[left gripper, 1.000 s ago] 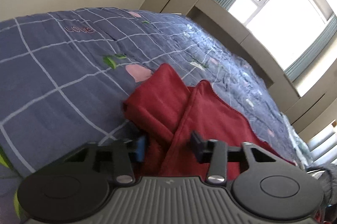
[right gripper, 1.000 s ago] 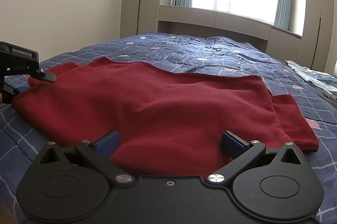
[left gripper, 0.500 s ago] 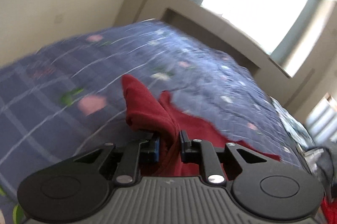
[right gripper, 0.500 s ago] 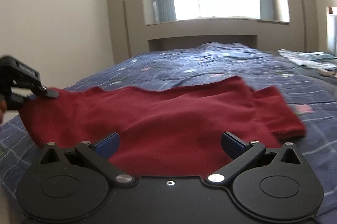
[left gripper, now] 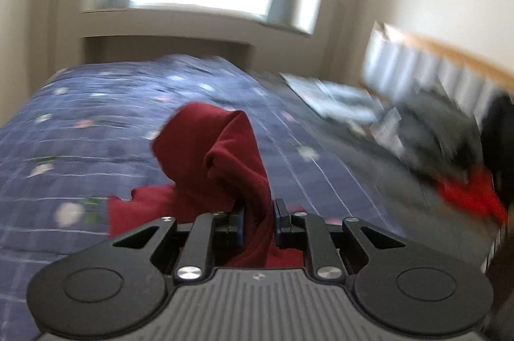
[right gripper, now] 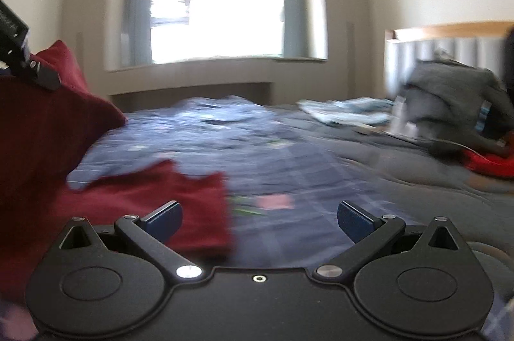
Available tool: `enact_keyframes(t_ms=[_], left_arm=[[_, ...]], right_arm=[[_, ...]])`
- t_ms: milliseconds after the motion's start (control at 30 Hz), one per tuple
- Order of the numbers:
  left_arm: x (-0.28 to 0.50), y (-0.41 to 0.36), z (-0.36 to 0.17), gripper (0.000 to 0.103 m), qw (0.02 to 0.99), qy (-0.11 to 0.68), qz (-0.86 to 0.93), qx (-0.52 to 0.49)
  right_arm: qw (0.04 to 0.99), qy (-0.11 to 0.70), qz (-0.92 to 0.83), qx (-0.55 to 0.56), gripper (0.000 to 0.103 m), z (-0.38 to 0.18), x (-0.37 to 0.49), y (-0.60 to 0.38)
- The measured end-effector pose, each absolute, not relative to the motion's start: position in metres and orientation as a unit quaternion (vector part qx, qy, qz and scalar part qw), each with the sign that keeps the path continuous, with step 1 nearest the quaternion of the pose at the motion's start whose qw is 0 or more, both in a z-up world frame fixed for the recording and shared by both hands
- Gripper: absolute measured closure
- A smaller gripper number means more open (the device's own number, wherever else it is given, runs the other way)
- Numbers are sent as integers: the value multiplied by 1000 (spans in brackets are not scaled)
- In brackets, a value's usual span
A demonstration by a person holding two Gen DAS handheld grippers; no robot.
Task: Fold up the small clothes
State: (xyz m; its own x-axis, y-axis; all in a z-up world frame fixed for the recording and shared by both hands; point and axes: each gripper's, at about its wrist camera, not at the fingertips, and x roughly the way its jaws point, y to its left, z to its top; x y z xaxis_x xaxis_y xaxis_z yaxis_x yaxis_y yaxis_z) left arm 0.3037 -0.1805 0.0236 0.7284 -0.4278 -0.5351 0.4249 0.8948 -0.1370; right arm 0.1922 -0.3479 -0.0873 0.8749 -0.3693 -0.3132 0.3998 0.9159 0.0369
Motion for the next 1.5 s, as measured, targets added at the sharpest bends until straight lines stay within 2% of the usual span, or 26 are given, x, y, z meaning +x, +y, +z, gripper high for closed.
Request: enact_keyframes(t_ms=[200, 333, 433, 567, 733, 1033, 1367, 1433, 1500], left_arm=[[284, -251, -31, 80, 898, 333, -255, 132], [270, -252, -34, 51, 894, 332, -277, 114], [267, -238, -28, 41, 895, 333, -285, 83], [272, -213, -21, 17, 904, 329, -270, 36], [276, -170, -12, 0, 923, 317, -216, -27], [294, -75, -44, 0, 914, 365, -81, -157], [280, -46, -89, 1, 891, 396, -84, -205], [276, -46, -90, 1, 895, 391, -87, -197], [274, -47, -90, 1, 897, 389, -89, -187]], right_arm=[[955, 156, -213, 137, 0, -98, 180, -392], [955, 162, -202, 142, 0, -102, 183, -393], [954, 162, -198, 155, 1, -101, 183, -395], [950, 160, -202, 178, 0, -101, 182, -400], [950, 162, -204, 172, 0, -102, 185, -397], [956, 159, -153, 194, 0, -88, 191, -383], [933, 195, -69, 294, 1, -64, 245, -357], [933, 204, -77, 286, 9, -64, 253, -352], [933, 218, -86, 272, 34, -64, 256, -347]])
